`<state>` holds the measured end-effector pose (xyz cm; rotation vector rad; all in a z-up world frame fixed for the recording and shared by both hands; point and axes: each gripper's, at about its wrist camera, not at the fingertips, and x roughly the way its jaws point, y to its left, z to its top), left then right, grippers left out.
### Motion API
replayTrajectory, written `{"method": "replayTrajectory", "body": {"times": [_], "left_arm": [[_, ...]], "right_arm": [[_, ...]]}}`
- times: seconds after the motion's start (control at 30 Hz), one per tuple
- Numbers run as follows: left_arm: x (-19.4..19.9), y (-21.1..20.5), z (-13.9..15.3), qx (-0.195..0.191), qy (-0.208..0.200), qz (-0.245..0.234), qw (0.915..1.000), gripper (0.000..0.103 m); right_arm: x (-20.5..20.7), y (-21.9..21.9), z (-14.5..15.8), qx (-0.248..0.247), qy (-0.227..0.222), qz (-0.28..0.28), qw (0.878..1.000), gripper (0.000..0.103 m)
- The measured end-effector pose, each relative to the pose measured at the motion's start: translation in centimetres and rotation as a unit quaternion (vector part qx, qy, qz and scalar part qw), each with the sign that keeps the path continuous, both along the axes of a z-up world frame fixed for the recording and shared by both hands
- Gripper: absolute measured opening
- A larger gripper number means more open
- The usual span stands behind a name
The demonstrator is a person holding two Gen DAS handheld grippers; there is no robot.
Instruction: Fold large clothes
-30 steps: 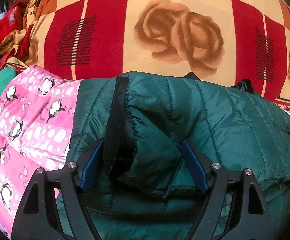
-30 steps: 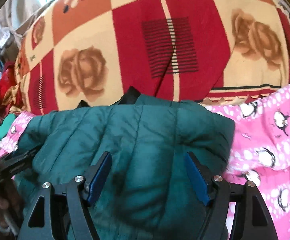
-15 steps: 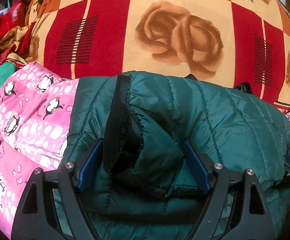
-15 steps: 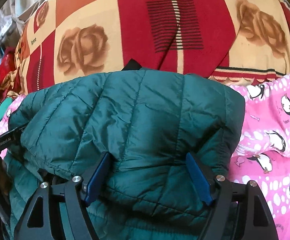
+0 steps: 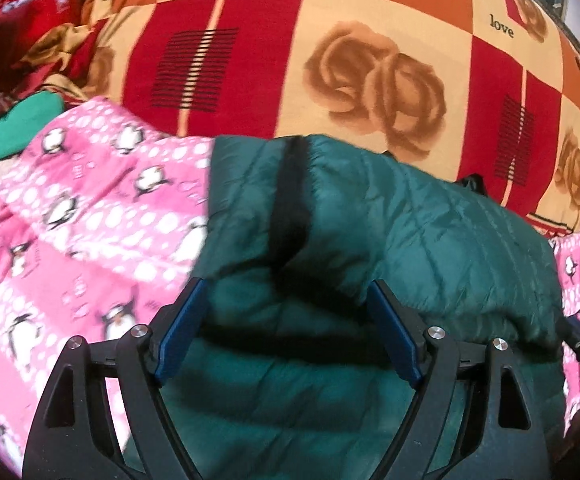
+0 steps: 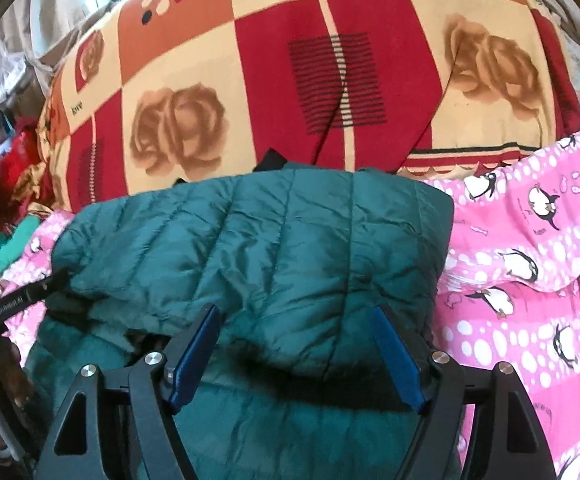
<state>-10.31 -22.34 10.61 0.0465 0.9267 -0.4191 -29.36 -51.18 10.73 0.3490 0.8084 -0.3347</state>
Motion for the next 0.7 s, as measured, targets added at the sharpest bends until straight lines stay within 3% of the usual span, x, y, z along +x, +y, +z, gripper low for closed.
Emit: {"method": "replayTrajectory", "body": {"times": [0.23,0.7], "left_arm": [[-3.0,2.8,0.5,0.026,-0.009,0.008,0.9996,0.082],[-8.0,4.4,1.0,0.061,-0.03,-0.014,0.9976,0.082]], "right_arm": [[-2.0,1.4,0.1,-0.011,0.027,-0.014,0.999,0.076],[-5.1,4.4,-0.9,-0.005,0.057,-0.019,0.998,0.076]]}}
